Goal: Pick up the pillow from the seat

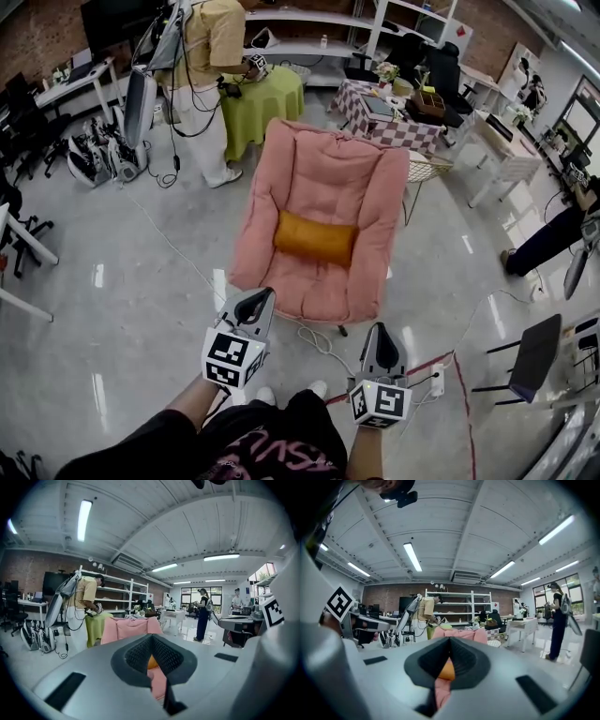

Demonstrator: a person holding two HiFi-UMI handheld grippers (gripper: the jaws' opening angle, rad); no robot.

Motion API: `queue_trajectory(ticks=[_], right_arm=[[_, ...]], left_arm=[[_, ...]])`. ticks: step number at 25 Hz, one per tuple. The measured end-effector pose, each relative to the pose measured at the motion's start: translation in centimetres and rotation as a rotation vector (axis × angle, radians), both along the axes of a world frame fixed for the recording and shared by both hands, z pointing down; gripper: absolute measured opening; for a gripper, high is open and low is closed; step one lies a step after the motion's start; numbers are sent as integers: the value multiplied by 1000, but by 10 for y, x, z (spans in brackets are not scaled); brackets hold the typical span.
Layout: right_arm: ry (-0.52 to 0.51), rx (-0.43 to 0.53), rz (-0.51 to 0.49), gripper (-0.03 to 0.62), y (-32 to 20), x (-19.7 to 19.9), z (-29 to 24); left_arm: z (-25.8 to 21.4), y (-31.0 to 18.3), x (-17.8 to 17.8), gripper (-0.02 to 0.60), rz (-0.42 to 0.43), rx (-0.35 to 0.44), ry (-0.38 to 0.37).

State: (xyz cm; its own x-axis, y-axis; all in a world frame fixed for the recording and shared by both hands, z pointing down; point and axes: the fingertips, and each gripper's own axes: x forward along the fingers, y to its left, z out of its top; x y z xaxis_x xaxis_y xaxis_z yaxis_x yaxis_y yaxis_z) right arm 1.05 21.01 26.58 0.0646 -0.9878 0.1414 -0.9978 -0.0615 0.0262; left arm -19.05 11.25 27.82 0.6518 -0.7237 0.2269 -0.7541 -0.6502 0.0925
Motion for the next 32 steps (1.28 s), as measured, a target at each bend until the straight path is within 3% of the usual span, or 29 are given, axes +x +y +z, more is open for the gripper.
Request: queue_trajectory(ticks=[13, 20, 32], right_arm=[[-7, 10, -15, 20, -31, 26, 11], [-18, -14, -20, 20, -74, 57, 27], [-61, -59, -58, 20, -157, 131, 54]], left_arm=[[13, -28, 29, 9, 2, 11, -18], [29, -69, 48, 9, -45, -38, -18], [51, -145, 131, 9, -54, -63, -58]])
